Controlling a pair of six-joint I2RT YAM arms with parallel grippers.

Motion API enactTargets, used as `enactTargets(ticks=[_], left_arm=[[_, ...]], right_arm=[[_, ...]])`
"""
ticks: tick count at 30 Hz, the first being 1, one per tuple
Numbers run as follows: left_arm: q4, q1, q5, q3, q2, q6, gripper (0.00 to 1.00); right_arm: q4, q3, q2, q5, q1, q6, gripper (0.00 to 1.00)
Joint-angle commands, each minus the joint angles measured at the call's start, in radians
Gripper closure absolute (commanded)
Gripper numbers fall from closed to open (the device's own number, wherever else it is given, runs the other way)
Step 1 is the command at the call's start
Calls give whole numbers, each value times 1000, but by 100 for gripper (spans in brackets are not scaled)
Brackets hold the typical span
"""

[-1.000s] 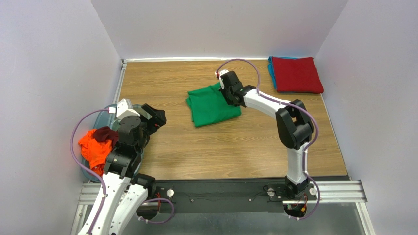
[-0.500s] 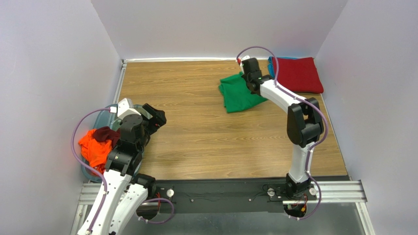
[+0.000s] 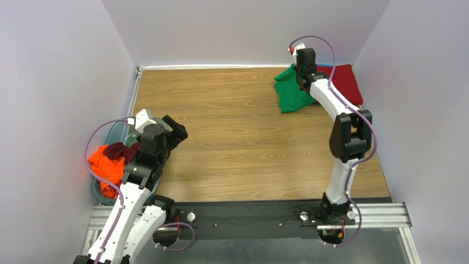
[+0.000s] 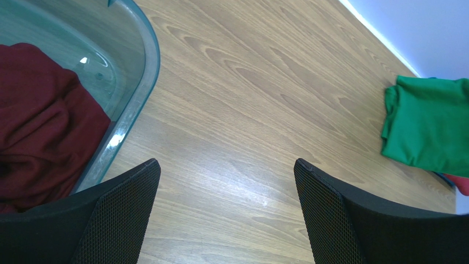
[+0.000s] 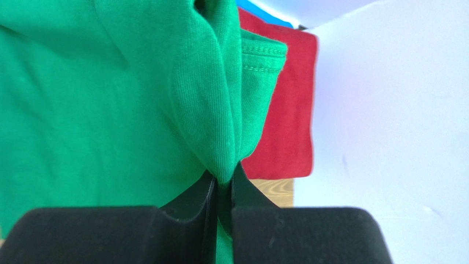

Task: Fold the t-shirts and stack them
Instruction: Neatly place the folded tshirt to the corner

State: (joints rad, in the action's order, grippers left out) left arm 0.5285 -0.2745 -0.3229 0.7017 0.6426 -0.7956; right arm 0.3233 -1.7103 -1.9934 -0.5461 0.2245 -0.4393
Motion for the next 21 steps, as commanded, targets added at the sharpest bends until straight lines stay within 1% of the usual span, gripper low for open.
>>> enactTargets(ticks=[1, 6, 10, 16, 21], left_arm=[[34, 3, -54, 15, 14, -16, 2], [34, 3, -61, 19, 35, -14, 2], [38, 3, -62, 22, 57, -8, 2], [45, 3, -62, 27, 86, -4, 2], [45, 3, -64, 30, 88, -4, 2]], right_arm=[[-29, -57, -7, -35, -28, -41, 99], [-30, -87, -24, -46, -42, -68, 99], [-33, -144, -51, -109, -56, -70, 99], [-33, -213, -62, -129, -76, -39, 99], [-33, -236, -53, -143, -80, -30, 99]])
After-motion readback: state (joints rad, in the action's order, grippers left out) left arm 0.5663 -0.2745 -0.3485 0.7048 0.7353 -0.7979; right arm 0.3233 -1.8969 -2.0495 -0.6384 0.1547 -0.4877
